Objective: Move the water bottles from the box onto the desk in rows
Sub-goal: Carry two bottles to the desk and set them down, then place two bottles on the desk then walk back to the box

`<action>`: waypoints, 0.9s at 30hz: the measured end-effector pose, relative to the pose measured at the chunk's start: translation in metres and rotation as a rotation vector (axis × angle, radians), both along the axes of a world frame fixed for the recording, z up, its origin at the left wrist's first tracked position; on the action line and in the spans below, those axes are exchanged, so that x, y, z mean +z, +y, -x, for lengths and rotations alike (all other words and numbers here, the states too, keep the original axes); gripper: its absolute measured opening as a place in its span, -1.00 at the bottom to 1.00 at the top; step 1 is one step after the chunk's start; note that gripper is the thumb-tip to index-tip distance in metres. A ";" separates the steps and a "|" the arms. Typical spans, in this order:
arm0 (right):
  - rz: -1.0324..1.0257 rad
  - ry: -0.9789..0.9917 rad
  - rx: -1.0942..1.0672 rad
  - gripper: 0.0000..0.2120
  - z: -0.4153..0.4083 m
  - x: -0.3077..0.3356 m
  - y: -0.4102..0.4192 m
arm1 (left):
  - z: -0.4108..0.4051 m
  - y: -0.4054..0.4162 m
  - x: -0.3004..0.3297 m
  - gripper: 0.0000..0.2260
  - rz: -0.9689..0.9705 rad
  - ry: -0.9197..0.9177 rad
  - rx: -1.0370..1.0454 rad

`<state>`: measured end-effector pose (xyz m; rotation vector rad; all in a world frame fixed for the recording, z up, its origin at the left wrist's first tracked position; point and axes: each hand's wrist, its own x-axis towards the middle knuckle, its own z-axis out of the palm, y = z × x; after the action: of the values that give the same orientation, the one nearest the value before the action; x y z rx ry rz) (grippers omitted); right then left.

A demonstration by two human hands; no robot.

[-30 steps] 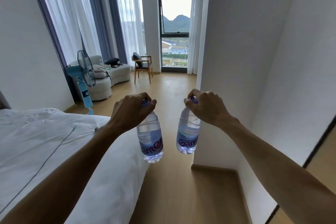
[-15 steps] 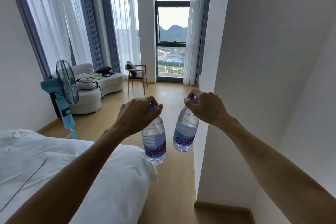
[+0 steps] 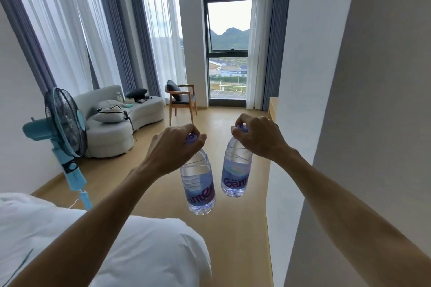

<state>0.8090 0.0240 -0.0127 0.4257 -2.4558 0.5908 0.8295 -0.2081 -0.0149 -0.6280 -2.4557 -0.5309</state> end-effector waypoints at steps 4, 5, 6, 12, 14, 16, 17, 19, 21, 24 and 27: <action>0.009 0.021 0.021 -0.74 0.087 0.012 0.001 | 0.075 0.001 0.013 -0.74 -0.034 0.018 0.029; 0.021 0.031 0.021 -0.74 0.107 0.015 0.001 | 0.093 0.001 0.017 -0.75 -0.043 0.025 0.038; 0.029 0.040 0.018 -0.74 0.126 0.017 0.001 | 0.110 0.000 0.020 -0.77 -0.051 0.029 0.047; 0.045 0.054 -0.020 -0.74 0.239 0.027 0.003 | 0.213 0.001 0.031 -0.78 -0.104 0.021 0.062; 0.033 0.058 -0.015 -0.75 0.277 0.027 0.003 | 0.251 0.001 0.029 -0.77 -0.120 0.019 0.048; 0.019 0.050 -0.017 -0.75 0.316 0.025 0.003 | 0.290 0.000 0.026 -0.77 -0.134 0.022 0.032; 0.010 0.047 -0.015 -0.75 0.335 0.023 0.002 | 0.311 0.000 0.024 -0.78 -0.141 0.026 0.022; -0.004 0.041 -0.007 -0.75 0.374 0.019 -0.001 | 0.354 0.000 0.018 -0.77 -0.153 0.032 -0.003; -0.021 0.041 -0.006 -0.75 0.412 0.020 -0.005 | 0.400 0.000 0.013 -0.74 -0.150 0.028 -0.030; -0.023 0.025 -0.031 -0.75 0.470 0.023 -0.006 | 0.470 0.000 0.011 -0.69 -0.113 0.011 -0.043; 0.025 0.034 -0.060 -0.76 0.529 0.027 -0.001 | 0.539 0.005 0.015 -0.75 -0.101 0.009 -0.082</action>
<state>0.2798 0.0234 0.0145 0.3480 -2.4174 0.5840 0.2905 -0.2035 0.0004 -0.6897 -2.3859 -0.6776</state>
